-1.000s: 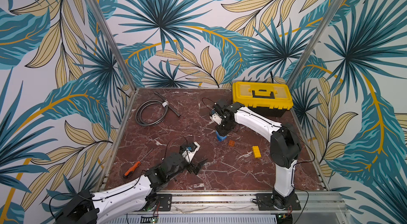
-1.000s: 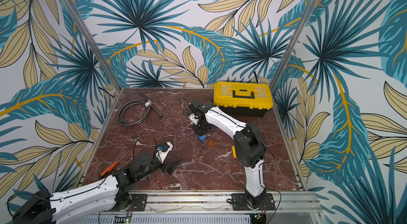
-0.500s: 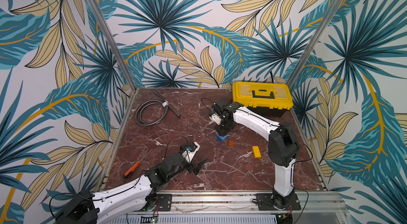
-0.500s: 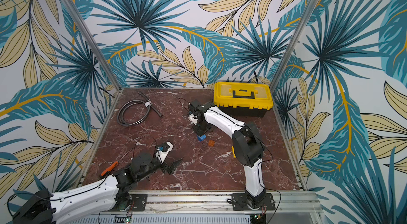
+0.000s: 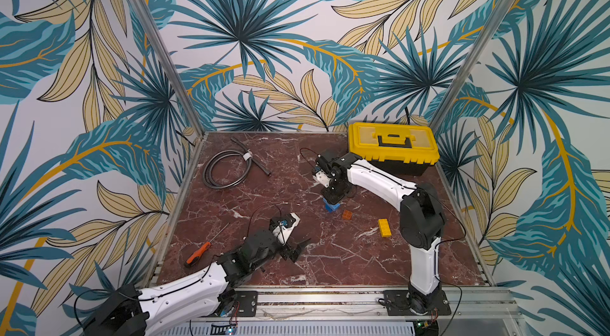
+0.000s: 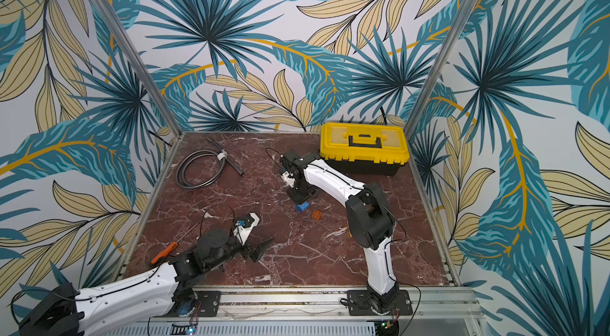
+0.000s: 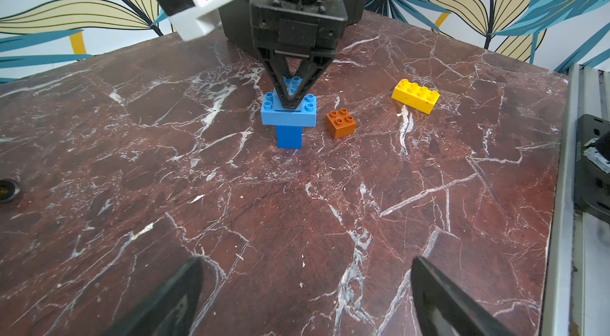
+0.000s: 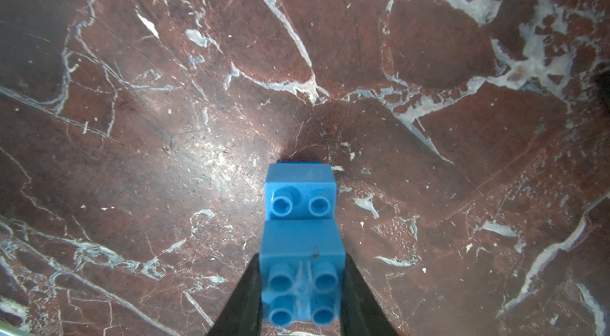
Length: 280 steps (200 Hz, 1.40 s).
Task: Assemble the letter f with lego
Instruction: Assemble the lego brick with the lego brick.
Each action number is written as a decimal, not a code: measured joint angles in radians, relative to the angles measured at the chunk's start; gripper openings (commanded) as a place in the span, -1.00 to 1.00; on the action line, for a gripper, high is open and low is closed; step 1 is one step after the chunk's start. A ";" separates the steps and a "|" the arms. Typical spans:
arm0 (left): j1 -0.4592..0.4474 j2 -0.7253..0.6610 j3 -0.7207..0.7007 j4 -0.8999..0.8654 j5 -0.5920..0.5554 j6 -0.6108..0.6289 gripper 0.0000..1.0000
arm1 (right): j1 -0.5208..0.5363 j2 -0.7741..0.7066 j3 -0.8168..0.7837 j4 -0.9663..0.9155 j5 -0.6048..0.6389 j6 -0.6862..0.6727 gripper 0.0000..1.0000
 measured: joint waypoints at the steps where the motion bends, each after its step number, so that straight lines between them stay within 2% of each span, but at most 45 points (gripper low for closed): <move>1: 0.000 0.000 0.000 0.000 0.000 0.000 0.99 | 0.000 0.000 0.000 0.000 0.000 0.000 -0.46; 121: 0.000 0.003 0.000 0.000 0.000 0.000 0.99 | 0.018 -0.029 -0.069 0.072 0.042 0.050 -0.54; 213: 0.000 0.014 0.000 0.000 0.000 0.000 0.99 | 0.023 -0.036 -0.072 0.096 0.070 0.084 -0.29; 280: 0.000 0.015 0.000 0.000 0.000 0.000 0.99 | 0.019 -0.036 -0.076 0.116 0.098 0.100 -0.03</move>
